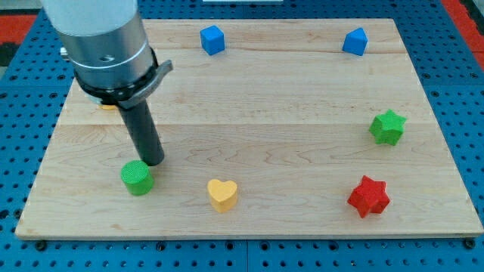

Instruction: Move the green circle to the bottom left

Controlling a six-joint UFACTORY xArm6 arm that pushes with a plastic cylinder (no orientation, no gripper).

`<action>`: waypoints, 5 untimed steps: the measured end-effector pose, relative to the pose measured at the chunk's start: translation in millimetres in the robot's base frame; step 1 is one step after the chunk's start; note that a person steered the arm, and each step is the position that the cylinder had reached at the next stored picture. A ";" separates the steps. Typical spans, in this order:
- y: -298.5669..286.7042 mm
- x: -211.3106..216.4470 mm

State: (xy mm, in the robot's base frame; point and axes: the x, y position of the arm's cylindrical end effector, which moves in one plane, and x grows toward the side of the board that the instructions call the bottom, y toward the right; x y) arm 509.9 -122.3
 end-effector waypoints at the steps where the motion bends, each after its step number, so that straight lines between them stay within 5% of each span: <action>1: 22.4 17.0; 3: -104.2 33.3; 5: -68.0 -8.4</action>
